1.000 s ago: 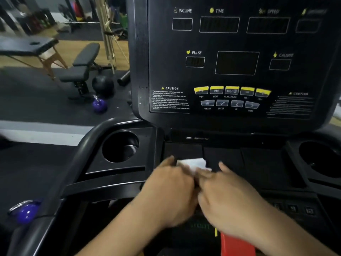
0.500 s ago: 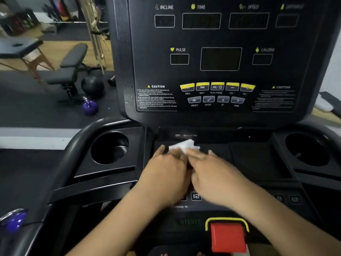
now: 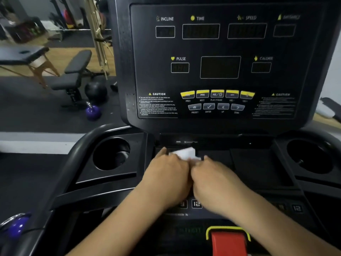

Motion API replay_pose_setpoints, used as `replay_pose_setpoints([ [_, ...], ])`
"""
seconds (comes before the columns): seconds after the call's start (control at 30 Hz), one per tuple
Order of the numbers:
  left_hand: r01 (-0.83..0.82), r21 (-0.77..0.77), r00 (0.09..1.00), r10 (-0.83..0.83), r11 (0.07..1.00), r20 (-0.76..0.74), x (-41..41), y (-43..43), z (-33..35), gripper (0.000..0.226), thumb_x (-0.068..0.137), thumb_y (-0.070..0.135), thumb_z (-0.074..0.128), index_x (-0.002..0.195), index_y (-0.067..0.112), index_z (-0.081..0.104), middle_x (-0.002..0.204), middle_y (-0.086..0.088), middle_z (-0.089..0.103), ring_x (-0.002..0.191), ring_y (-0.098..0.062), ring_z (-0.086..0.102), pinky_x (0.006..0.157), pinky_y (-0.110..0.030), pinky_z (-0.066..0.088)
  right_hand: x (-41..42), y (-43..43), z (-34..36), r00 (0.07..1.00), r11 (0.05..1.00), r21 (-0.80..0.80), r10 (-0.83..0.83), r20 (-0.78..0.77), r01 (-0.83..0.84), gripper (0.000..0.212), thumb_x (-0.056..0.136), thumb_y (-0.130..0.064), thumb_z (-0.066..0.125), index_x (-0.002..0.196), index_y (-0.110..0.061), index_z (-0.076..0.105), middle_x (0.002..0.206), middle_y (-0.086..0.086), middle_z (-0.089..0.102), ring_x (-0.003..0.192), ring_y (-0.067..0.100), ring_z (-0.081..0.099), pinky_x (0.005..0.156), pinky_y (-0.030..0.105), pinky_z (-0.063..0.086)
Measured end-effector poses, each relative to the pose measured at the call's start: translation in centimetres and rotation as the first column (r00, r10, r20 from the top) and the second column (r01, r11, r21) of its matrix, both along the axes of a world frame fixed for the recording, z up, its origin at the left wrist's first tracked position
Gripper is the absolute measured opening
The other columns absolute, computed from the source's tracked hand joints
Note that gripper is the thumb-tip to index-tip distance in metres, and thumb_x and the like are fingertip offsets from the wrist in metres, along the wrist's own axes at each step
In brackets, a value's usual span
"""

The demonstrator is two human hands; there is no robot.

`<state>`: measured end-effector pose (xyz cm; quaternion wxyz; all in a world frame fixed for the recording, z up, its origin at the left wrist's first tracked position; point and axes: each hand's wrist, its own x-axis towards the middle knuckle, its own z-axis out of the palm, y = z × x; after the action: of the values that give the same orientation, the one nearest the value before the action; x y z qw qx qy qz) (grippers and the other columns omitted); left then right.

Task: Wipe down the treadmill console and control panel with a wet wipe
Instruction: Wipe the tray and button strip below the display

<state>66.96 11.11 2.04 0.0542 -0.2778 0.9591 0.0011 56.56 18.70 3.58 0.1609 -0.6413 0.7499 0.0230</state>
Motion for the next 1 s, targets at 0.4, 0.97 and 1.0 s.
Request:
replay_pose_setpoints([
  [0.4,0.058,0.095,0.994,-0.049,0.994,-0.096,1.5,0.6,0.4,0.040,0.087,0.038,0.040,0.110,0.027,0.070,0.102,-0.003,0.074,0.088,-0.026,0.068,0.114,-0.048,0.036,0.3,1.5,-0.5,0.998,0.999,0.017,0.049,-0.039,-0.049,0.034,0.094,-0.011,0.038,0.124,-0.019,0.053,0.130,0.000,0.052,0.128,0.025,0.046,0.114,0.033,0.030],
  [0.97,0.226,0.011,0.963,-0.221,0.974,-0.157,0.7,3.3,-0.9,0.048,0.086,0.044,0.046,0.120,0.015,0.064,0.104,-0.006,0.072,0.093,-0.024,0.068,0.118,-0.051,0.030,-1.7,4.1,-1.7,0.997,0.978,-0.193,-0.081,0.003,0.080,0.041,0.056,-0.027,0.048,0.087,-0.025,0.075,0.090,-0.006,0.070,0.077,0.019,0.069,0.072,0.034,0.057],
  [1.0,0.185,0.002,0.973,-0.182,0.983,-0.144,2.3,2.6,-1.1,0.050,0.081,0.047,0.045,0.117,0.018,0.065,0.100,-0.002,0.074,0.087,-0.022,0.070,0.113,-0.048,0.039,-0.3,3.5,-1.9,0.999,0.974,-0.223,-0.039,-0.016,0.035,0.038,0.057,-0.027,0.048,0.083,-0.021,0.074,0.088,-0.003,0.071,0.079,0.021,0.070,0.076,0.038,0.057],
])
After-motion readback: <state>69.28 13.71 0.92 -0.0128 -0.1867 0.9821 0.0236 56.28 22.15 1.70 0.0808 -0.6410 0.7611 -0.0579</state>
